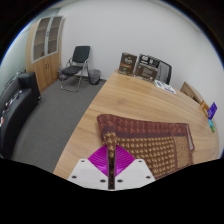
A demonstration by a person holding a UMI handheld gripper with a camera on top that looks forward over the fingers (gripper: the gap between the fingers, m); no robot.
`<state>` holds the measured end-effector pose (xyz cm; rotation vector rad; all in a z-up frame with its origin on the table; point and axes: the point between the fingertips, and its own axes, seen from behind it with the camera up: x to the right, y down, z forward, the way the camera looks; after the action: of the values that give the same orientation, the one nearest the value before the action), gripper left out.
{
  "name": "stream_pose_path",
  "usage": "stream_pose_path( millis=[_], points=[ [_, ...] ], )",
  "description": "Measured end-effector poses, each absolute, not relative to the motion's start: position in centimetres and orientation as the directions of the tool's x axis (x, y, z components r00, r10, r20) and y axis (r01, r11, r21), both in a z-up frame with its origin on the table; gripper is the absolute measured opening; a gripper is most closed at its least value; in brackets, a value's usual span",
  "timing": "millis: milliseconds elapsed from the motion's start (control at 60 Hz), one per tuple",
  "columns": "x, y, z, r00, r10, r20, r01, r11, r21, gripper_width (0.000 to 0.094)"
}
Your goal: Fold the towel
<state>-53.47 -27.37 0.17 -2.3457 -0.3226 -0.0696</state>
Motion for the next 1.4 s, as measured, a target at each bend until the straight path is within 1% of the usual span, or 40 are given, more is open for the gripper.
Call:
stream_pose_path(
  millis=[117, 200, 300, 367, 433, 550, 600, 667, 700, 733, 767, 833, 867, 917, 950, 1100, 1233, 1400],
  points=[
    [-56.2, -27.2, 3.7, 0.972, 0.235, 0.003, 0.167, -0.684, -0.71, 0.0049],
    [-57.2, -26.5, 8.5, 0.962, 0.242, -0.126, 0.071, -0.667, -0.742, 0.0049],
    [-55.4, -25.0, 13.3, 0.951, 0.216, -0.222, -0.035, -0.635, -0.772, 0.0049],
    [-52.5, -23.7, 14.8, 0.95, 0.184, -0.252, -0.088, -0.618, -0.781, 0.0048],
    [-48.6, -22.8, 14.4, 0.958, 0.14, -0.249, -0.113, -0.614, -0.781, 0.0048],
    [-42.0, -21.5, 10.1, 0.973, 0.061, -0.223, -0.128, -0.659, -0.741, 0.0049],
    [-39.3, -21.9, 7.7, 0.979, 0.037, -0.202, -0.124, -0.676, -0.726, 0.0051],
    [-36.8, -21.4, 5.3, 0.982, 0.018, -0.187, -0.12, -0.703, -0.701, 0.0065],
    [-35.9, -21.3, 4.3, 0.983, 0.012, -0.186, -0.122, -0.712, -0.691, 0.0095],
    [-35.0, -21.8, 3.7, 0.983, 0.01, -0.184, -0.12, -0.722, -0.681, 0.0161],
    [-34.0, -21.9, 2.9, 0.985, 0.005, -0.174, -0.116, -0.727, -0.676, 0.0265],
    [-31.6, -22.0, 2.6, 0.993, -0.012, -0.118, -0.09, -0.725, -0.683, 0.0551],
    [-30.6, -22.1, 2.8, 0.996, -0.017, -0.093, -0.077, -0.719, -0.691, 0.0665],
    [-29.6, -22.2, 3.4, 0.997, -0.02, -0.071, -0.064, -0.712, -0.7, 0.0802],
    [-29.1, -22.2, 4.1, 0.998, -0.023, -0.062, -0.06, -0.71, -0.702, 0.085],
    [-28.1, -23.5, 6.8, 1.0, -0.012, -0.028, -0.029, -0.687, -0.726, 0.0859],
    [-28.5, -25.7, 10.4, 1.0, -0.003, 0.001, -0.001, -0.662, -0.75, 0.0859],
    [-30.4, -30.8, 15.1, 1.0, -0.008, 0.024, 0.014, -0.609, -0.793, 0.0858]
  ],
)
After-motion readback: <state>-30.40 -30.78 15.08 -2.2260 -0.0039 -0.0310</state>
